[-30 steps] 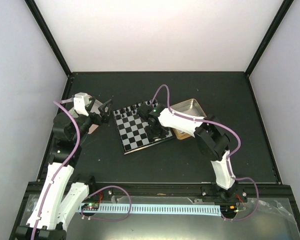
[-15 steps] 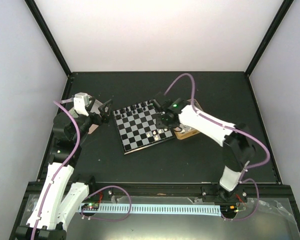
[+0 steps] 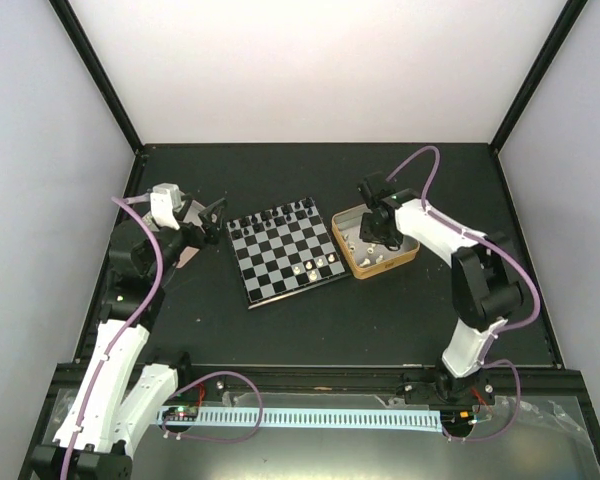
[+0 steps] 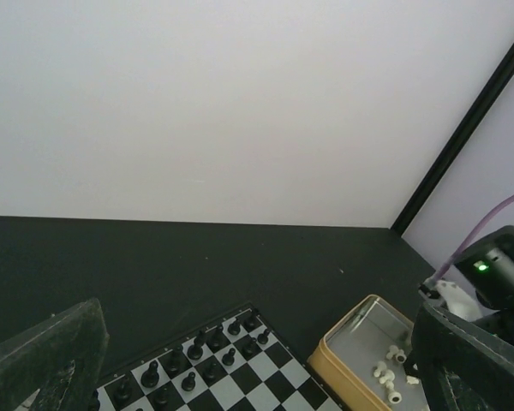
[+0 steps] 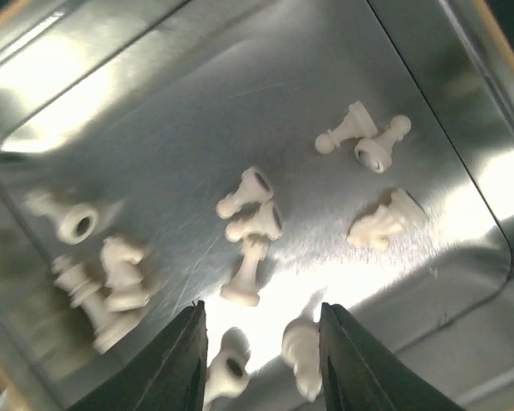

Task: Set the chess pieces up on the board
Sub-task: Pick up the chess piece from the storage box.

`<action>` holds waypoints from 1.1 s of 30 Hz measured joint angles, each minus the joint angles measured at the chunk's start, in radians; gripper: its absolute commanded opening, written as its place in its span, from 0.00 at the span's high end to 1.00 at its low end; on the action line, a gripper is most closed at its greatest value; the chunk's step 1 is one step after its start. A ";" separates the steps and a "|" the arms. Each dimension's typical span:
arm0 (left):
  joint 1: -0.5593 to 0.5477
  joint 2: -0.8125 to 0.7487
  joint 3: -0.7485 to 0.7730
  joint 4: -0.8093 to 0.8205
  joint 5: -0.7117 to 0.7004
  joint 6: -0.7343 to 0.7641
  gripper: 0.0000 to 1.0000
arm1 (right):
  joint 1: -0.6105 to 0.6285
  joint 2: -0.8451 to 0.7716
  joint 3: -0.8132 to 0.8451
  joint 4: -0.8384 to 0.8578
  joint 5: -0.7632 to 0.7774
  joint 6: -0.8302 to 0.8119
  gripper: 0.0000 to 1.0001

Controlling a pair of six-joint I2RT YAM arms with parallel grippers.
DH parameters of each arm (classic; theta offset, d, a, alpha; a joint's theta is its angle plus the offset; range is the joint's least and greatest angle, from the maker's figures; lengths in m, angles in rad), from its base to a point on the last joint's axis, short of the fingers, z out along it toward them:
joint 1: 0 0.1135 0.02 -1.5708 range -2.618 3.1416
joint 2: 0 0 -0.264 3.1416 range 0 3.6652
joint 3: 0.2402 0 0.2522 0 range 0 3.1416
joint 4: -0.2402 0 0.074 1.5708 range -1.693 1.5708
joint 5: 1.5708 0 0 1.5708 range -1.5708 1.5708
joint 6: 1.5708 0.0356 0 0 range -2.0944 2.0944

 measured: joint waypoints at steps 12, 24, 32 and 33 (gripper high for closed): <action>0.000 0.025 -0.005 0.011 0.000 -0.007 0.01 | -0.060 0.193 0.050 0.055 -0.046 -0.008 0.76; 0.000 0.033 -0.005 0.018 0.000 -0.011 0.01 | -0.094 0.241 0.068 0.113 -0.094 -0.039 0.78; 0.000 0.040 -0.005 0.019 0.001 -0.011 0.01 | -0.097 0.253 0.080 0.113 -0.108 -0.044 0.83; 0.000 0.040 -0.005 0.019 0.001 -0.011 0.01 | -0.097 0.253 0.080 0.113 -0.108 -0.045 0.83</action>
